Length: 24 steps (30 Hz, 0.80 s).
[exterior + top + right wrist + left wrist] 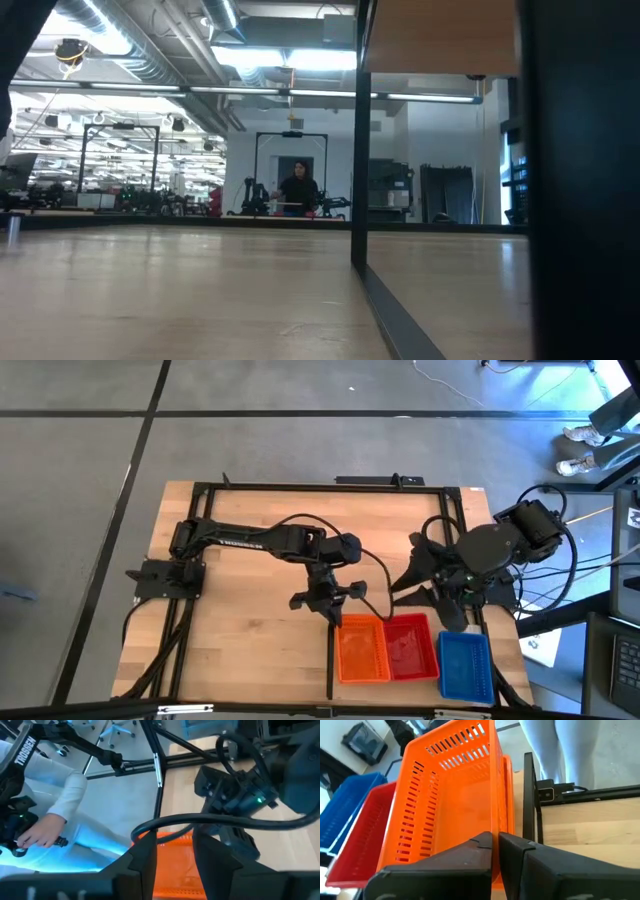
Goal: Stack baskets on shelf by color
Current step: Stack the orange basket on top of the orange baskets on the shelf
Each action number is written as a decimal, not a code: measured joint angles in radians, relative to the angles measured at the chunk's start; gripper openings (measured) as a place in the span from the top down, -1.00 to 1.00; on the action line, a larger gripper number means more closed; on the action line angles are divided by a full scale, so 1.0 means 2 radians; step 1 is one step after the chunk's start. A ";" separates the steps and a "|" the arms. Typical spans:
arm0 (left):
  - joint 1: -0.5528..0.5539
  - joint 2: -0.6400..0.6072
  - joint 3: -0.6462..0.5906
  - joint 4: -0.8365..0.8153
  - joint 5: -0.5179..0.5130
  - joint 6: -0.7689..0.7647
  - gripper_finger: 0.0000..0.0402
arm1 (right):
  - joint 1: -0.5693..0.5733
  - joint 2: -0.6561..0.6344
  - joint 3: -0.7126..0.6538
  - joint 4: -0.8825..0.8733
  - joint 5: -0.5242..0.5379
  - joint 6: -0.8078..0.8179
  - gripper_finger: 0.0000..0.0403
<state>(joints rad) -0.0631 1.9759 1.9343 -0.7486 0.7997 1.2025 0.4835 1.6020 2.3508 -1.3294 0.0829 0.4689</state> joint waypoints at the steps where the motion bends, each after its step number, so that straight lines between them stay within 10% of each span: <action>1: 0.000 0.000 0.000 0.000 -0.003 -0.007 1.00 | 0.000 0.000 0.000 0.005 -0.003 -0.004 0.38; 24: -0.015 -0.005 0.000 0.001 -0.082 -0.036 0.69 | 0.000 0.000 0.000 0.000 -0.003 -0.002 0.38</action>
<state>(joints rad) -0.0924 1.9656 1.9350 -0.7466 0.6362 1.1312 0.4831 1.6020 2.3508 -1.3292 0.0769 0.4644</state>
